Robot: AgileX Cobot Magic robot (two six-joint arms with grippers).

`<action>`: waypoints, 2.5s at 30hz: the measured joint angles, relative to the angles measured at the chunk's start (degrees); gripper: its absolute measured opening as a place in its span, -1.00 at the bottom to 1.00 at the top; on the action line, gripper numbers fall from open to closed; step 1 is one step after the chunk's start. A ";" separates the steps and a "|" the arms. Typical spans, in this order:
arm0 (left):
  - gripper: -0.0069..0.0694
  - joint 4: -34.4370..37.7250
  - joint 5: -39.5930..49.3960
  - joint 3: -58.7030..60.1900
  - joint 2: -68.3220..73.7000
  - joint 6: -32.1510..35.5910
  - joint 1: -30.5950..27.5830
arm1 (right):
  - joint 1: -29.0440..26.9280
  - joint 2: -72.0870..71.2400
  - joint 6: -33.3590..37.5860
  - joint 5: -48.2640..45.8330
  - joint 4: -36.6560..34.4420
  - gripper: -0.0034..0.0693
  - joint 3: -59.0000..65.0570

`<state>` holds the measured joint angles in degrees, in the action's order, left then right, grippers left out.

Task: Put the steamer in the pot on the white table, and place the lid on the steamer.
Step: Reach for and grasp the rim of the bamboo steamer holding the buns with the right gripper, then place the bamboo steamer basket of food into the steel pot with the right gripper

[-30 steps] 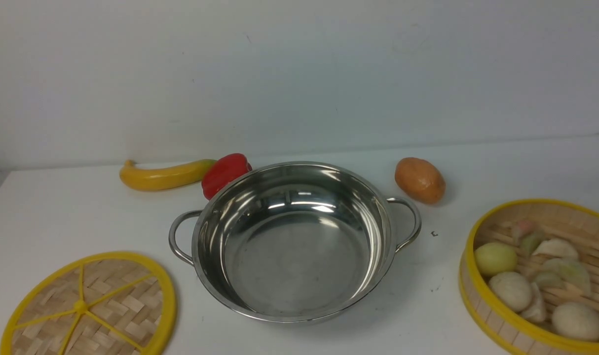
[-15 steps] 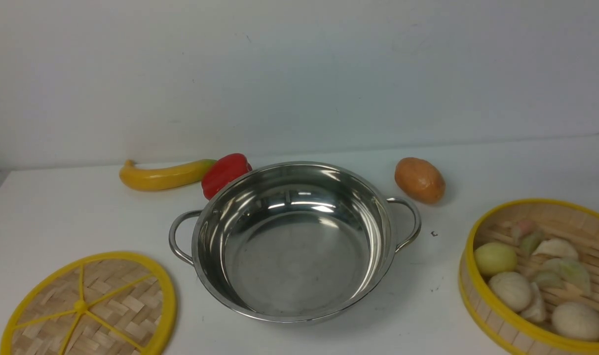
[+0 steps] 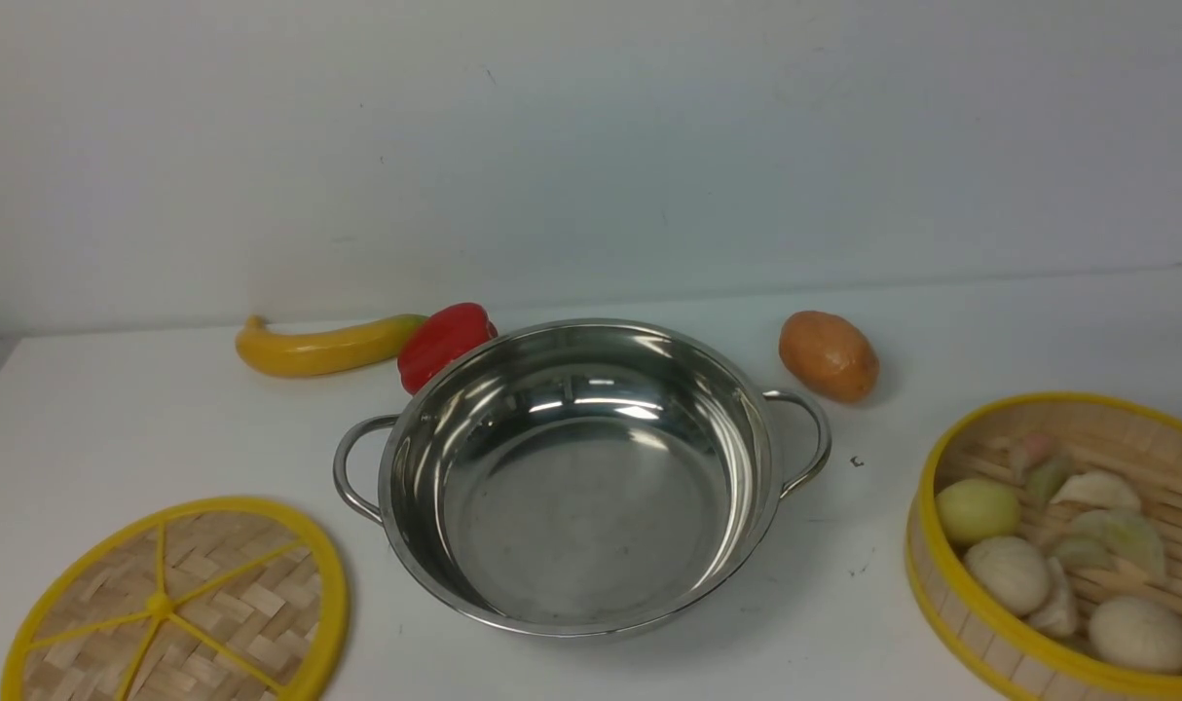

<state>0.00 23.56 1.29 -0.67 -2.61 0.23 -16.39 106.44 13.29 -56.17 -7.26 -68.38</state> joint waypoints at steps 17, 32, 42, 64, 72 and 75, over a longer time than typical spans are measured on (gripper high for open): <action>0.00 0.00 0.00 0.00 0.00 0.00 0.00 | 0.00 0.17 0.24 0.03 -0.37 -0.59 -0.05; 0.00 0.00 0.00 0.00 0.00 0.00 0.00 | 0.00 0.68 0.61 -2.82 -0.18 -0.77 -2.81; 0.00 0.00 0.00 0.00 0.00 0.00 0.00 | 0.90 0.74 2.63 -10.94 -3.50 -0.71 -12.66; 0.00 0.00 0.00 0.00 0.00 0.00 0.00 | 9.18 0.74 2.86 -14.47 -8.94 -0.71 -25.28; 0.00 0.00 0.00 0.00 0.00 0.00 0.00 | 17.17 1.08 1.48 -15.42 -9.91 -0.71 -25.87; 0.00 0.00 0.00 0.00 0.00 0.00 0.00 | 19.81 1.42 0.37 -15.57 -9.91 -0.71 -27.55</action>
<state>0.00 23.56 1.29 -0.67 -2.61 0.23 3.43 107.86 13.66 -71.75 -17.17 -95.93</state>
